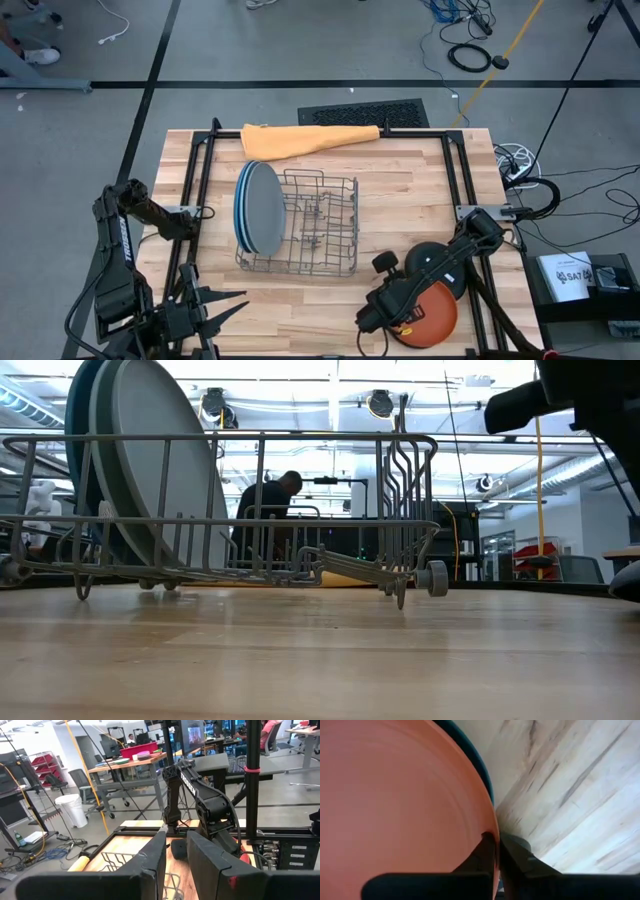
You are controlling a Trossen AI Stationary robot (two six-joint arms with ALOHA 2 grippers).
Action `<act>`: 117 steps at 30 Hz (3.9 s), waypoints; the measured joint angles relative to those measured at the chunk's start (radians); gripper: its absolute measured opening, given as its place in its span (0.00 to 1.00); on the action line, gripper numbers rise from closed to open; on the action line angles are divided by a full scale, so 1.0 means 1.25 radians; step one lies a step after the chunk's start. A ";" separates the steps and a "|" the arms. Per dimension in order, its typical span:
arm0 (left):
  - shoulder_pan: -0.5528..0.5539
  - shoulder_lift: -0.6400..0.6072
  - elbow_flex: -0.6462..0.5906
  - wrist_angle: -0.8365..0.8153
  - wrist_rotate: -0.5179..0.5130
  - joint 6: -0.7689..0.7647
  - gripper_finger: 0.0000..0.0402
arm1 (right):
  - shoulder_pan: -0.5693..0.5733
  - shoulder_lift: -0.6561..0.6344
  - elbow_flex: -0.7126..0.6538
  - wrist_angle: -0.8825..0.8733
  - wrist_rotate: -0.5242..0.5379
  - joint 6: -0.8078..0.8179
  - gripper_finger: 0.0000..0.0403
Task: Sort dishes
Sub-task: Put the orange plate in the dish rack
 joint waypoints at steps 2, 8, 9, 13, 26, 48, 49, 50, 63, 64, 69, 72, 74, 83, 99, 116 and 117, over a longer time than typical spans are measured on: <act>0.000 0.000 0.000 0.000 0.000 0.000 0.20 | 0.001 -0.002 0.001 -0.016 0.002 0.004 0.01; 0.000 0.000 0.000 0.000 -0.001 0.000 0.20 | 0.005 -0.003 0.061 -0.026 0.036 0.003 0.00; 0.000 0.000 0.000 0.000 -0.001 0.000 0.20 | 0.005 -0.004 0.076 -0.026 0.049 0.004 0.00; 0.001 0.000 0.000 -0.001 -0.001 0.000 0.20 | 0.005 -0.004 0.157 -0.025 0.122 0.005 0.00; 0.000 0.000 0.000 -0.001 -0.001 0.000 0.20 | 0.006 -0.005 0.257 -0.025 0.303 0.001 0.00; 0.000 0.000 0.000 -0.007 -0.001 0.002 0.20 | 0.119 -0.012 0.544 0.137 0.621 -0.204 0.00; 0.000 0.000 0.000 -0.007 -0.001 0.002 0.20 | 0.120 -0.020 0.542 0.207 0.652 -0.268 0.00; 0.000 0.000 0.000 -0.007 -0.001 0.002 0.20 | 0.119 -0.026 0.537 0.276 0.675 -0.343 0.00; -0.016 0.000 0.000 0.026 0.000 0.066 0.20 | -0.105 -0.032 0.537 0.663 0.733 -0.812 0.00; -0.023 0.000 0.000 0.045 0.000 0.091 0.20 | -0.130 -0.032 0.537 0.648 0.714 -0.803 0.00; -0.062 0.000 0.000 0.123 -0.001 0.226 0.20 | -0.242 -0.030 0.537 0.628 0.582 -0.818 0.00; -0.079 0.000 0.000 0.128 -0.016 0.281 0.20 | -0.299 -0.030 0.536 0.664 0.486 -0.855 0.00; -0.085 0.000 0.000 0.128 -0.055 0.323 0.20 | -0.330 -0.030 0.536 0.723 0.383 -0.880 0.00; -0.075 -0.065 0.001 0.127 -0.101 0.507 0.20 | -0.455 -0.056 0.536 0.652 -0.046 -0.941 0.00; 0.039 -0.206 0.001 -0.309 -0.101 0.261 0.20 | -0.752 -0.068 0.330 0.905 -0.538 -0.856 0.00; 0.060 -0.213 0.001 -0.717 -0.100 -0.168 0.20 | -0.794 -0.067 -0.075 1.439 -0.556 -0.727 0.00; 0.066 -0.213 0.001 -0.719 -0.100 -0.169 0.20 | -0.797 -0.067 -0.081 1.440 -0.574 -0.727 0.00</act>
